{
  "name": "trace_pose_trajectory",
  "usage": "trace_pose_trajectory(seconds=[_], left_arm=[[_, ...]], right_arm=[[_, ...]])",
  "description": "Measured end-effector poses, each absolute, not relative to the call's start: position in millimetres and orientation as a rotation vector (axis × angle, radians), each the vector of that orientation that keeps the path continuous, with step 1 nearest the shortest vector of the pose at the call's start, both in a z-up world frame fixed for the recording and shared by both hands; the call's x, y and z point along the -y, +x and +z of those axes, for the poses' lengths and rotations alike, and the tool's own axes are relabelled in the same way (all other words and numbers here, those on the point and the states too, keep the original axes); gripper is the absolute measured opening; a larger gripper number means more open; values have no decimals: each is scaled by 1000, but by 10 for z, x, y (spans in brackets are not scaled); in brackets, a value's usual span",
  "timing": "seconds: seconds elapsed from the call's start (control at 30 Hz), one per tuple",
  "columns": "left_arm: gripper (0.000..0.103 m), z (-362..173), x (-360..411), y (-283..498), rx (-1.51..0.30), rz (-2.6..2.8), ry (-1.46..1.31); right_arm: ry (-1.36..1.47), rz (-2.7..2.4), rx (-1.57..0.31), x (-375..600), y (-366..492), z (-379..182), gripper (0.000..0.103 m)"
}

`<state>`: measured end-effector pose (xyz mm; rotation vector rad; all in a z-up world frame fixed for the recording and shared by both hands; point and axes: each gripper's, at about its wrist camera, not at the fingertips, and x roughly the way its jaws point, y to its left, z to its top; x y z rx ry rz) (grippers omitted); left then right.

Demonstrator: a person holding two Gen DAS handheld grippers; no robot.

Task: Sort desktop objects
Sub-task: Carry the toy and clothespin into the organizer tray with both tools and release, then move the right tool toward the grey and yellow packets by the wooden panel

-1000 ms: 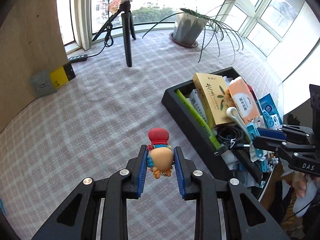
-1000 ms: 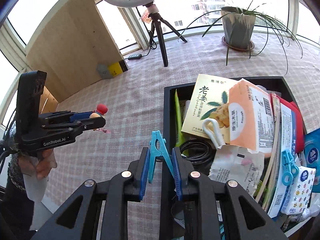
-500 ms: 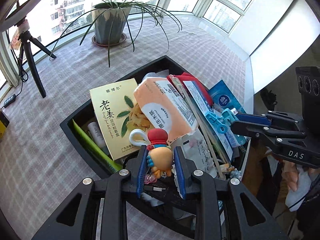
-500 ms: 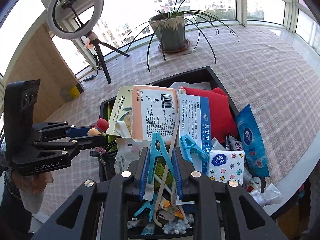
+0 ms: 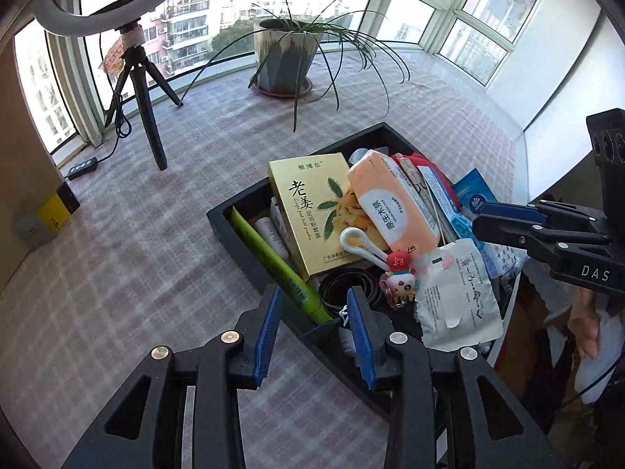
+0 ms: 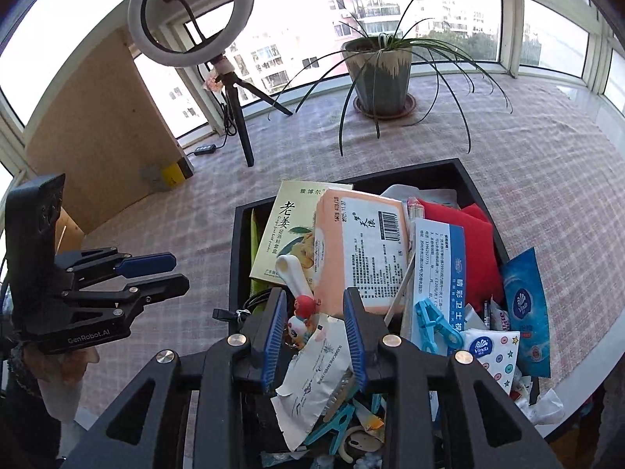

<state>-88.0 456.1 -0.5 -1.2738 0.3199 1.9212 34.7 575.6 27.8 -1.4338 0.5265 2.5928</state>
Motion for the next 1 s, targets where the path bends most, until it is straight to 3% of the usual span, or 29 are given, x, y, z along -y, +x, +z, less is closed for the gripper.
trace_pose_trajectory(seconds=[0.37,0.67,1.0], left_arm=[[38,-128,-2893,-1281,-219,2176,-1423],[41,-250,-1505,-1445,-60,2380,-1521],[43,-501,-723,-1660,162,2487,-1613]], right_arm=[[-1562,2787,-408,-4757,-589,289,33],[-1626,2893,-467,-4194,-1709,194,34],[-1696,2977,-401,-3519,-3140,-179,34]])
